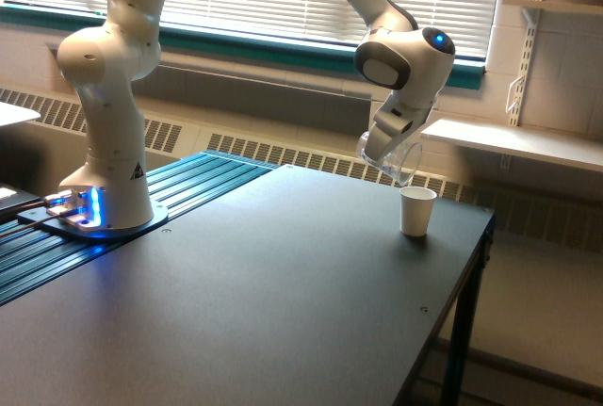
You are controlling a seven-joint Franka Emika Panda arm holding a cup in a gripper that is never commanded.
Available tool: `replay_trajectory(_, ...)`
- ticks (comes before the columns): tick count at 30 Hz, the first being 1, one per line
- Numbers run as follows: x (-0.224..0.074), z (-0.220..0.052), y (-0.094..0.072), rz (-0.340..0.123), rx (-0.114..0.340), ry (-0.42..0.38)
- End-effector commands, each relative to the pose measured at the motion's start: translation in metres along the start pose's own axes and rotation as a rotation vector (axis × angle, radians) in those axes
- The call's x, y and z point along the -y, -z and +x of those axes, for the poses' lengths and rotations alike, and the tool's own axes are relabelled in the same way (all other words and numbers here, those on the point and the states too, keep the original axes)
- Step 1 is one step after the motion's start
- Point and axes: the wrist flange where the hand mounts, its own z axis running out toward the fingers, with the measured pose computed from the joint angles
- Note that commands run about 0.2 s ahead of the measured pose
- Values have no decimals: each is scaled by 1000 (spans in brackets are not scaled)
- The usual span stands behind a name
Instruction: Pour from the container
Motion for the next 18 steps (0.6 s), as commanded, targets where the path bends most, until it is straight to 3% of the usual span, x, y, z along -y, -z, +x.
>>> replay_trajectory(1, 4, 6, 10, 22, 21, -39)
replay_trajectory(18, 0, 25, 13, 22, 81, -106)
